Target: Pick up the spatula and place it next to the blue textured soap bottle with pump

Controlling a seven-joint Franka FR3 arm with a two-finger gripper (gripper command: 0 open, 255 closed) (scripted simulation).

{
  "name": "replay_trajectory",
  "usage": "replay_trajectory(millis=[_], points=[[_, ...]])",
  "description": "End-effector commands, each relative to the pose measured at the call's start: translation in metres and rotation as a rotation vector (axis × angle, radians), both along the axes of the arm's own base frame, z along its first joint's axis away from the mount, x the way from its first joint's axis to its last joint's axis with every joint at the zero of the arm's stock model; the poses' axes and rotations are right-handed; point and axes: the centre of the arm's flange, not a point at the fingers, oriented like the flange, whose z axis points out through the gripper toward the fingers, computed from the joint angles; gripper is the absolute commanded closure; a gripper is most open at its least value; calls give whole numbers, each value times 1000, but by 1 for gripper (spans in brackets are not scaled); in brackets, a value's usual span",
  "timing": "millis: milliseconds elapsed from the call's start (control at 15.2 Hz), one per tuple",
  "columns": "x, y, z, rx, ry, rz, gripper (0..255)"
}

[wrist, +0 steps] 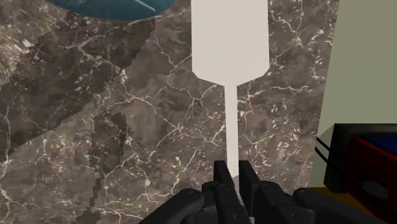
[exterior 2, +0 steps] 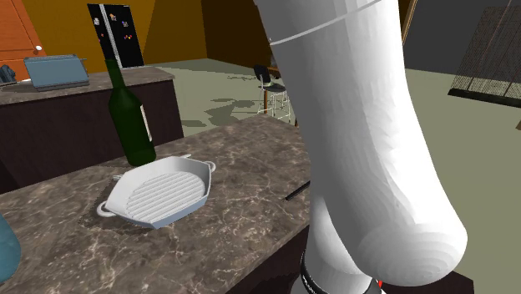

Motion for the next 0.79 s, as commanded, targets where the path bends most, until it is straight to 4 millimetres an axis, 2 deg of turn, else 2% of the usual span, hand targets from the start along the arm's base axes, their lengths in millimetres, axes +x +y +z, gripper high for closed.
replay_trajectory(millis=[0, 726], points=[[1, 0, -10, 0, 0, 0, 255], [1, 0, -68, 0, 0, 0, 255]])
